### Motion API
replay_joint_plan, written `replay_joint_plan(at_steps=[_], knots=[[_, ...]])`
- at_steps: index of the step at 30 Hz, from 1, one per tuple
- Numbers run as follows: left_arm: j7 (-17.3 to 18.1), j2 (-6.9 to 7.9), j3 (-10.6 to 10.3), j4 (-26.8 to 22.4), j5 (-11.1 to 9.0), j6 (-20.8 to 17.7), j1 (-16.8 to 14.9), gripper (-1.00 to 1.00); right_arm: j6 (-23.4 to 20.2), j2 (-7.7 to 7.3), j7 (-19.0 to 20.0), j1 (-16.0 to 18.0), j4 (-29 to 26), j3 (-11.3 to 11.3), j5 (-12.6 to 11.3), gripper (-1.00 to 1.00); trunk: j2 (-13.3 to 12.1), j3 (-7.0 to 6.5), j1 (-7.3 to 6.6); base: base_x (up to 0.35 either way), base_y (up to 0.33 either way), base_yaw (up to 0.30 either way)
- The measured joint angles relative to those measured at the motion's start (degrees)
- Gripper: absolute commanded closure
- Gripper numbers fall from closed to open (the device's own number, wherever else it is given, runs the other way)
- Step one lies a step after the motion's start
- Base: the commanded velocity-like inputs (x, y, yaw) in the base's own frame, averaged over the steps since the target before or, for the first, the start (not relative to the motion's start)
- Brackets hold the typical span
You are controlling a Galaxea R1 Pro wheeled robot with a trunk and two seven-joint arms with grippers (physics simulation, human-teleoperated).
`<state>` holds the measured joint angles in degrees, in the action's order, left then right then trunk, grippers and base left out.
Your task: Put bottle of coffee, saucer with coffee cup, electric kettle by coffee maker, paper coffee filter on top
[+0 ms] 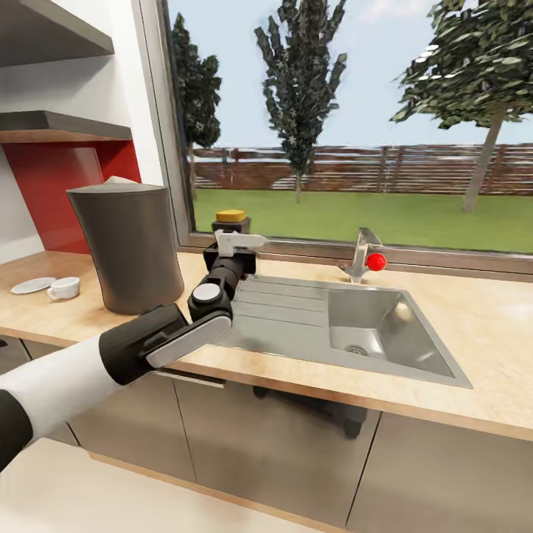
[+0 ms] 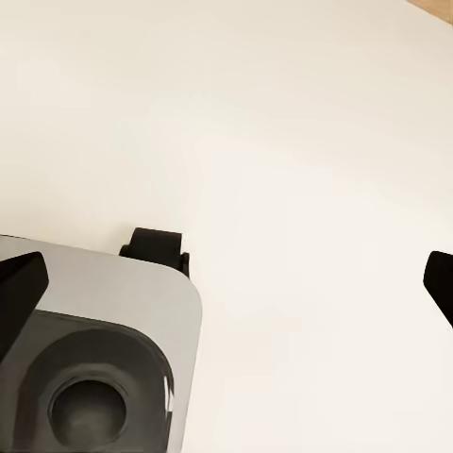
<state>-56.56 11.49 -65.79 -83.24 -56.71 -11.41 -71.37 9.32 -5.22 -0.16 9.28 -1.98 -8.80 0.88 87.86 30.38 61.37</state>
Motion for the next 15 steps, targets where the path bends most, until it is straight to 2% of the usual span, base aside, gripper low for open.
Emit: replay_joint_plan(at_steps=[4, 11, 13, 14, 15], knots=[[3.79, 1.93, 2.62, 1.07, -0.01, -0.75, -0.01, 1.0, 0.0, 0.0, 0.0, 0.0, 0.0, 0.0, 0.0, -1.0, 0.0, 0.0, 0.0, 0.0, 0.0, 0.0], [5.59, 3.12, 3.48, 2.78, -0.01, -0.98, 0.0, 1.0, 0.0, -0.01, 0.0, 0.0, 0.0, 0.0, 0.0, -1.0, 0.0, 0.0, 0.0, 0.0, 0.0, 0.0], [6.46, 3.93, 3.42, 3.07, -0.01, -0.95, -0.01, 1.0, 0.0, 0.02, 0.0, 0.0, 0.0, 0.0, 0.0, -1.0, 0.0, 0.0, 0.0, 0.0, 0.0, 0.0], [7.4, 4.71, 3.37, 3.18, -0.02, -0.9, 0.0, 1.0, 0.0, 0.0, 0.0, 0.0, 0.0, 0.0, 0.0, -1.0, 0.0, 0.0, 0.0, 0.0, 0.0, 0.0], [9.22, 6.36, 3.26, 3.13, 0.02, -0.76, 0.0, 1.0, 0.0, -0.03, 0.0, 0.0, 0.0, 0.0, 0.0, -1.0, 0.0, 0.0, 0.0, 0.0, 0.0, 0.0]])
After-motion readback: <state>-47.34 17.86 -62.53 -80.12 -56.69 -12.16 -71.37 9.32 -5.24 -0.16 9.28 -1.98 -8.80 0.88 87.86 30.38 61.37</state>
